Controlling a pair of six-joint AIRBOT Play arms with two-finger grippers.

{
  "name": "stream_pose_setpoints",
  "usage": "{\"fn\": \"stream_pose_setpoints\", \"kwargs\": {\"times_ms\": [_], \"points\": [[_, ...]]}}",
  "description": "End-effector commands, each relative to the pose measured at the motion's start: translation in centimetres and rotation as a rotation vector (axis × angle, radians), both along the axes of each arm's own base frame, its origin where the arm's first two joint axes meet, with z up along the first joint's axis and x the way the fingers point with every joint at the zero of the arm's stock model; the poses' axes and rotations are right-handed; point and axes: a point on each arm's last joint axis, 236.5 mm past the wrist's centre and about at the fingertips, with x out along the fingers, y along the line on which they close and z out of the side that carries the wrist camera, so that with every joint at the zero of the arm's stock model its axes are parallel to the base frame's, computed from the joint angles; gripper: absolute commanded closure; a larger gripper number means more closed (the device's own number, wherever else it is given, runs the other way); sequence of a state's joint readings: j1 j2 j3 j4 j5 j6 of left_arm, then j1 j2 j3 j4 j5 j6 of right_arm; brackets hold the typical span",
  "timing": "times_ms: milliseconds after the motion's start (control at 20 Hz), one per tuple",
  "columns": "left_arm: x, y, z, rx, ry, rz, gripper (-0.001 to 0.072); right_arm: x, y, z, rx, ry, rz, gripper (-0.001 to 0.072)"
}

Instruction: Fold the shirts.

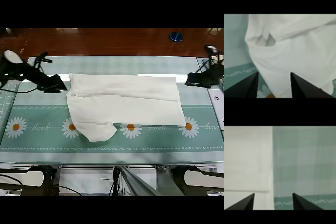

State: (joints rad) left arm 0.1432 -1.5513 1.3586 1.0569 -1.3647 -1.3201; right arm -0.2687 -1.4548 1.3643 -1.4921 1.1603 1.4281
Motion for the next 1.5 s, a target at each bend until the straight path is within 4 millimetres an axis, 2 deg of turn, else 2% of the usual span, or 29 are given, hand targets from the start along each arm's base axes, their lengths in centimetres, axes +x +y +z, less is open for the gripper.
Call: {"fn": "stream_pose_setpoints", "kwargs": {"times_ms": [0,50,150,200,300,350,600,850,900,950,1000,1100,1150,1200,1350,1450], "points": [[-5.3,0.7,1.5,-0.065,0.051,0.039,0.0230,-5.2,-2.2,1.1,0.066,0.071,-0.077,0.0153],[-7.4,0.2,0.6,-0.069,0.078,0.032,0.0229,-6.4,-2.3,0.4,0.114,0.080,-0.104,0.0161],[-11.5,-0.8,-1.8,-0.087,0.157,0.044,0.0163,-8.3,-1.4,-1.3,0.218,0.099,-0.134,0.0172],[-13.4,-1.3,-3.1,-0.096,0.197,0.054,0.0163,-9.1,-0.9,-2.0,0.257,0.107,-0.140,0.0171],[-16.0,-2.6,-4.9,-0.142,0.267,0.080,0.0163,-10.4,-0.1,-3.3,0.307,0.134,-0.151,0.0172],[-16.6,-3.4,-5.4,-0.173,0.282,0.088,0.0163,-10.8,0.2,-3.8,0.324,0.146,-0.152,0.0172],[-17.3,-6.7,-7.3,-0.165,0.258,0.036,0.0163,-10.7,2.2,-3.9,0.406,0.139,-0.139,0.0172],[-15.2,-9.0,-9.6,-0.088,0.199,0.089,0.0169,-10.8,2.2,-3.5,0.400,0.130,-0.137,0.0172],[-15.1,-9.3,-10.1,-0.078,0.200,0.091,0.0201,-10.7,2.2,-3.1,0.394,0.120,-0.135,0.0173],[-15.2,-9.6,-10.8,-0.068,0.215,0.099,0.0292,-10.7,2.1,-2.7,0.388,0.109,-0.134,0.0172],[-15.5,-9.8,-11.6,-0.059,0.243,0.108,0.0421,-10.6,2.1,-2.3,0.381,0.095,-0.132,0.0172],[-16.3,-9.6,-12.9,-0.054,0.306,0.117,0.0538,-10.6,2.1,-1.4,0.368,0.068,-0.129,0.0173],[-16.6,-9.4,-13.2,-0.056,0.326,0.113,0.0574,-10.6,2.1,-0.9,0.361,0.054,-0.127,0.0173],[-16.7,-9.1,-13.2,-0.061,0.326,0.099,0.0655,-10.6,2.1,-0.4,0.355,0.040,-0.129,0.0172],[-16.3,-8.4,-12.0,-0.081,0.288,0.082,0.0667,-10.9,1.8,1.0,0.319,0.006,-0.123,0.0172],[-15.6,-7.8,-10.7,-0.093,0.244,0.085,0.0667,-12.0,0.3,0.5,0.251,0.047,-0.153,0.0167]]}}
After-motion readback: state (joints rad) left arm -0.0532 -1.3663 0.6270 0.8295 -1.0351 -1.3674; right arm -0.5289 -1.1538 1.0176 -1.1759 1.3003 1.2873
